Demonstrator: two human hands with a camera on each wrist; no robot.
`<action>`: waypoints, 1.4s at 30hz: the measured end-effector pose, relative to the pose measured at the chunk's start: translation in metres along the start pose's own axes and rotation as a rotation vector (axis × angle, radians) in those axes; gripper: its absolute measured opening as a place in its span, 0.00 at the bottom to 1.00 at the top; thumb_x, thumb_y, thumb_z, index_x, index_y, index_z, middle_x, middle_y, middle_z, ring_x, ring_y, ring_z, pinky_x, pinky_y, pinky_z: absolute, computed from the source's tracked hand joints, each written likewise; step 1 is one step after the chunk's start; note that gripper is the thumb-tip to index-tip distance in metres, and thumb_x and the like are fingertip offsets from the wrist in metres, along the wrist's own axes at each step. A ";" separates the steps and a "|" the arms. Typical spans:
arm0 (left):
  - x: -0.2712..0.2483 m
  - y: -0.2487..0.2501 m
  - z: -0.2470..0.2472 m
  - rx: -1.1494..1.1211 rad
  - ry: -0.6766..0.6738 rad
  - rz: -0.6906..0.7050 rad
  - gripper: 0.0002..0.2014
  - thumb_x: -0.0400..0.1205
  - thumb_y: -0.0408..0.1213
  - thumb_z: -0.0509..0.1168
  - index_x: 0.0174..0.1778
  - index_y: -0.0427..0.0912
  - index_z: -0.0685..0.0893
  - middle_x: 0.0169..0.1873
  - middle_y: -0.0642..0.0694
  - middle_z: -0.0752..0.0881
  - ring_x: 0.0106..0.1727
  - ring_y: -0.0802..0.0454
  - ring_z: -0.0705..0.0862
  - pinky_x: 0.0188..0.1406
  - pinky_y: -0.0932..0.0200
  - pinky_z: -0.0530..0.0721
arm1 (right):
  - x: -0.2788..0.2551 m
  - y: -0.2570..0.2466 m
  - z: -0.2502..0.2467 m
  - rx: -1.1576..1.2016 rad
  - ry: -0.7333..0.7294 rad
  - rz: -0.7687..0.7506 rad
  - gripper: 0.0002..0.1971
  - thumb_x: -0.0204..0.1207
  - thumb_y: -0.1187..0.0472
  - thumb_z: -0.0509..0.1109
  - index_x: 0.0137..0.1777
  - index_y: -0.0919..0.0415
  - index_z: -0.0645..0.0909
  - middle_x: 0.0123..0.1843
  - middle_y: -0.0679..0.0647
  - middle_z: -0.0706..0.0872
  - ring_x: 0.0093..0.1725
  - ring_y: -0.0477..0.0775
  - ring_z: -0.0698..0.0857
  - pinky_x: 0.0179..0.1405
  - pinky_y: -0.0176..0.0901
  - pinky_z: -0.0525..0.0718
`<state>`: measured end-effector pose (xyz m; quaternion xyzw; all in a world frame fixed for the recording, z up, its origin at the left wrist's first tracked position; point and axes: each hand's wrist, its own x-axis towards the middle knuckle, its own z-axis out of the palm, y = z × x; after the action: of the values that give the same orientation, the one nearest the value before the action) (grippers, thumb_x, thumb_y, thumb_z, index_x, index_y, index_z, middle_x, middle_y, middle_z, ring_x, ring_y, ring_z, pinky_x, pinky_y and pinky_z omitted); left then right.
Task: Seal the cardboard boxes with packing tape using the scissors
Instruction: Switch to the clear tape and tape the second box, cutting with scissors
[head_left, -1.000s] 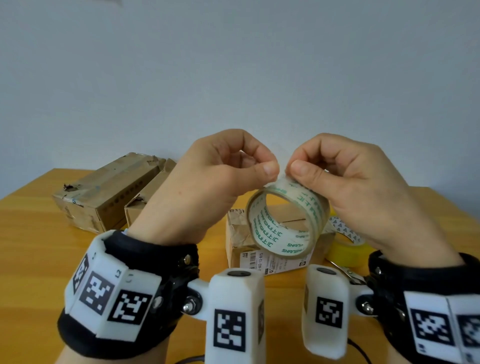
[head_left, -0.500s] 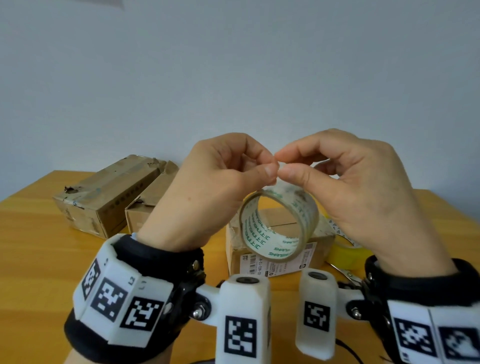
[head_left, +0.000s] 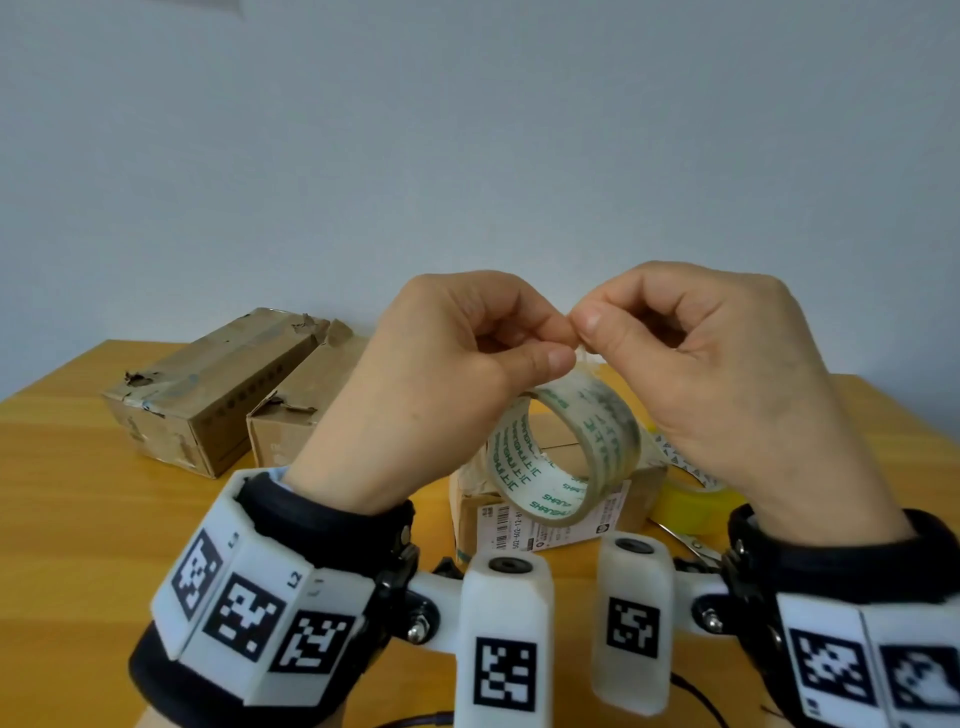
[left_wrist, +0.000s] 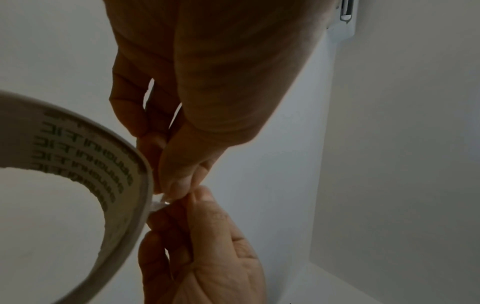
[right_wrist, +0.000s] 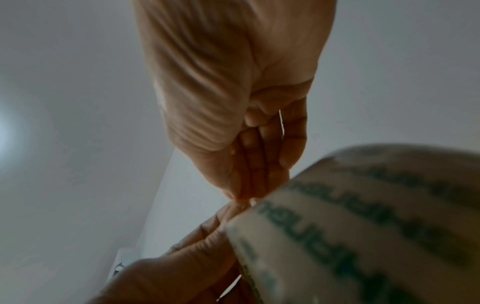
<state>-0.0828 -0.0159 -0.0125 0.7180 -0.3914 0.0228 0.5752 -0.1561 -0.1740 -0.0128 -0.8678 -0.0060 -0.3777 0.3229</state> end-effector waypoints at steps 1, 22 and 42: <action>0.000 0.000 0.000 0.001 -0.001 0.001 0.03 0.76 0.34 0.76 0.40 0.47 0.91 0.34 0.48 0.90 0.34 0.57 0.88 0.36 0.68 0.85 | 0.000 0.001 0.000 0.000 0.002 0.004 0.06 0.79 0.52 0.73 0.41 0.46 0.89 0.40 0.36 0.90 0.41 0.40 0.88 0.38 0.31 0.82; 0.000 0.000 0.002 -0.062 -0.007 -0.032 0.03 0.76 0.33 0.76 0.39 0.45 0.91 0.34 0.45 0.91 0.36 0.50 0.88 0.39 0.60 0.87 | 0.002 0.002 0.000 -0.003 -0.046 0.018 0.08 0.81 0.51 0.68 0.40 0.46 0.84 0.40 0.43 0.88 0.39 0.45 0.85 0.36 0.34 0.82; 0.002 -0.003 0.001 -0.009 -0.009 0.011 0.05 0.74 0.31 0.78 0.38 0.44 0.91 0.31 0.48 0.90 0.32 0.56 0.88 0.34 0.66 0.85 | 0.001 -0.004 0.001 0.043 -0.052 0.096 0.06 0.75 0.51 0.73 0.37 0.46 0.88 0.37 0.39 0.90 0.38 0.43 0.90 0.41 0.50 0.92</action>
<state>-0.0801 -0.0177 -0.0145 0.7134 -0.3980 0.0209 0.5764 -0.1562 -0.1704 -0.0104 -0.8694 0.0191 -0.3389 0.3590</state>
